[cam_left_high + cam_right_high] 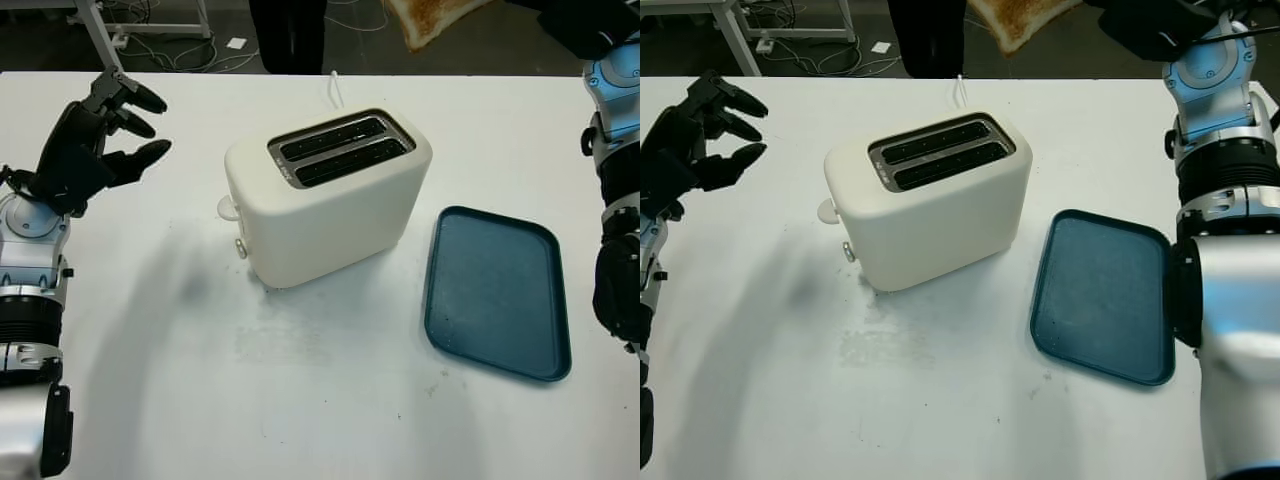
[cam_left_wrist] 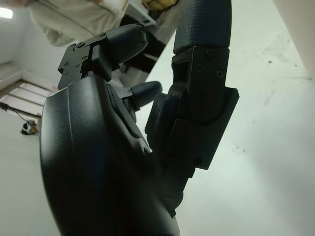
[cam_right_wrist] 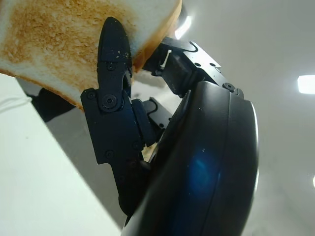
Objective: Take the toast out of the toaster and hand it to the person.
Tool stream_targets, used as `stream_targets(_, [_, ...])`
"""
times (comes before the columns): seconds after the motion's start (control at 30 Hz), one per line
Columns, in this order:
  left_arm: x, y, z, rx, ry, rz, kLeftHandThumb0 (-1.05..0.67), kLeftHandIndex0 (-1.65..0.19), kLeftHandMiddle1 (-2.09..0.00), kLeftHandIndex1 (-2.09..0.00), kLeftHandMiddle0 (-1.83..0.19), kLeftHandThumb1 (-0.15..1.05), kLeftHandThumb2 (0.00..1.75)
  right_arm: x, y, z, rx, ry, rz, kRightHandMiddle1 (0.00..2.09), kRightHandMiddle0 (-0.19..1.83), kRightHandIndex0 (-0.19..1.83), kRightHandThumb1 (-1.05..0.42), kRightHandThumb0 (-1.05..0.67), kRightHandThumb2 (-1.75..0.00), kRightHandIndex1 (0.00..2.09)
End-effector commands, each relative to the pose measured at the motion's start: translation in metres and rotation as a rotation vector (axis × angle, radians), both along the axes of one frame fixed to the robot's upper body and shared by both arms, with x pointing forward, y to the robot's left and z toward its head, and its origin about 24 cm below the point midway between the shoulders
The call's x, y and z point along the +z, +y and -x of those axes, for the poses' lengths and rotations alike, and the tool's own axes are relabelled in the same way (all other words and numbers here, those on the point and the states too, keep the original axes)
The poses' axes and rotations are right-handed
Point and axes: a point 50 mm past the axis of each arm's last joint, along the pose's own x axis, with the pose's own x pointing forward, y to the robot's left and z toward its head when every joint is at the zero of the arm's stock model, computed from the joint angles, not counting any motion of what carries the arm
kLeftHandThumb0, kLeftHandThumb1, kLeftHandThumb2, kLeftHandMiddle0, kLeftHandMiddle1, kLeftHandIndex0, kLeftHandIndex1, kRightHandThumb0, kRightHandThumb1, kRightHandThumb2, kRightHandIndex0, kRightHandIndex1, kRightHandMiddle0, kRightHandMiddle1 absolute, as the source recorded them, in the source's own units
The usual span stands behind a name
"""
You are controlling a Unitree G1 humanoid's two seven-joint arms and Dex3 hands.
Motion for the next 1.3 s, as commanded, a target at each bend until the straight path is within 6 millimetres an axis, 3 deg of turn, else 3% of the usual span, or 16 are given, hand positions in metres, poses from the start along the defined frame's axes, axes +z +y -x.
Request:
stream_targets(0.0, [0.003,0.001,0.001,-0.004,-0.017,-0.007,-1.05,0.0,-1.65,-1.56,0.0,0.92,0.3,-0.011,-0.014,-0.001,-0.047,0.038,-0.078,1.75,0.8,1.03,-0.92,-0.46,-0.37,1.75])
stream_targets(0.27, [0.003,0.002,0.001,0.003,-0.029,-0.023,-1.05,0.0,-1.66,-1.57,0.0,0.92,0.33,-0.055,-0.029,-0.001,-0.138,0.094,-0.079,1.75,0.77,0.98,-0.92,-0.31,-0.38,1.75])
stream_targets(0.47, [0.002,0.001,0.0,-0.001,-0.021,-0.013,-1.05,0.0,-1.66,-1.56,0.0,0.92,0.32,-0.088,-0.036,-0.001,-0.208,0.192,-0.114,1.75,0.73,0.96,-0.92,-0.33,-0.4,1.75])
stream_targets(0.73, [0.001,0.001,0.0,-0.009,-0.029,-0.017,-1.05,0.0,-1.63,-1.54,0.0,0.92,0.32,-0.122,-0.036,-0.003,-0.238,0.318,-0.271,1.75,0.61,0.87,-0.92,-0.2,-0.41,1.75])
stream_targets(1.27, [0.0,0.002,0.0,-0.017,-0.023,-0.002,-1.05,0.0,-1.63,-1.54,0.0,0.92,0.3,-0.14,-0.044,-0.005,-0.319,0.409,-0.347,1.75,0.66,0.91,-0.92,-0.29,-0.36,1.75])
